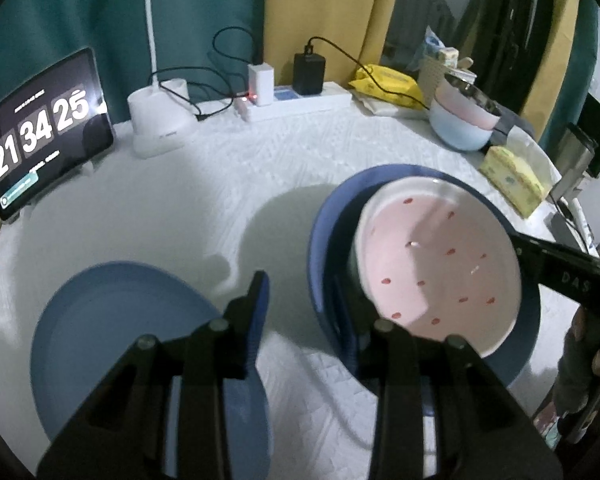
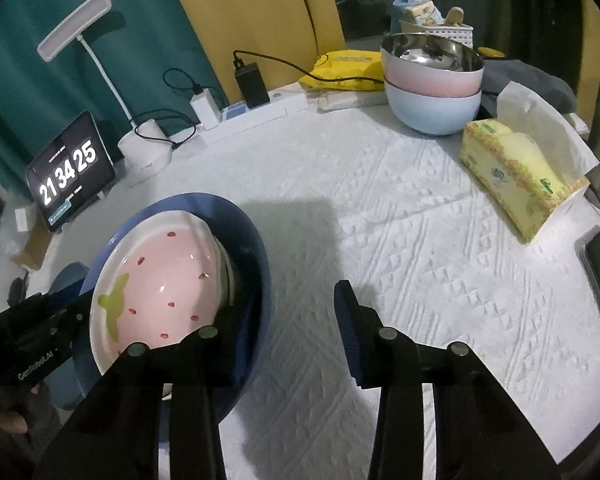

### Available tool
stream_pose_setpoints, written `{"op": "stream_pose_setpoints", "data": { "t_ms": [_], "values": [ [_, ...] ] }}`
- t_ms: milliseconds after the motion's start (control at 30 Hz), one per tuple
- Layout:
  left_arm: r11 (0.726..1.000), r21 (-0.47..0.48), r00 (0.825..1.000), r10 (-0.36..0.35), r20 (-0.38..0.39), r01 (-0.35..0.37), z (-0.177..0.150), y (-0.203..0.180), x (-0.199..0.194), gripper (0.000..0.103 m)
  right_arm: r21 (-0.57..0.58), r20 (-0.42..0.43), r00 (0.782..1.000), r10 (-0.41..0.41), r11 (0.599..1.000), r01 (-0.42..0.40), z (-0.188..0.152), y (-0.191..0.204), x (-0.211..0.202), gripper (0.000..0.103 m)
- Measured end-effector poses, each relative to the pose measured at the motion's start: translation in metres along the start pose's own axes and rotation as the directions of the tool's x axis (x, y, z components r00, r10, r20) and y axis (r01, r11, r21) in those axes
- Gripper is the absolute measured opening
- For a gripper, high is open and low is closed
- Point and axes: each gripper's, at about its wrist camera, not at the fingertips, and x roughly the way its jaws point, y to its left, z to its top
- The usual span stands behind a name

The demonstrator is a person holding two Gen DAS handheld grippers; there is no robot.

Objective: Organize plates and bowls

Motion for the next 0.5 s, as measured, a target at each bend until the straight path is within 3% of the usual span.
{"op": "stream_pose_setpoints", "data": {
  "t_ms": [167, 233, 333, 500],
  "values": [
    [0.998, 0.024, 0.999, -0.054, 0.006, 0.054, -0.001, -0.006, -0.002, 0.012, 0.064, -0.008, 0.999, 0.049, 0.997, -0.048, -0.001, -0.001, 0.002, 0.030],
    [0.999, 0.038, 0.999, -0.036, 0.017, 0.035, 0.000, -0.010, -0.003, 0.012, 0.070, -0.009, 0.994, 0.105, 0.992, -0.104, -0.001, 0.002, 0.002, 0.009],
    [0.998, 0.021, 0.998, -0.058, 0.014, 0.058, 0.000, -0.007, -0.004, 0.011, 0.062, 0.002, 0.998, 0.060, 0.996, -0.060, -0.002, 0.009, 0.000, 0.008],
    [0.997, 0.025, 0.997, -0.072, 0.024, 0.072, -0.004, -0.006, -0.011, 0.011, 0.085, 0.000, 0.999, 0.051, 0.995, -0.050, -0.004, 0.011, -0.004, 0.008]
  ]
}}
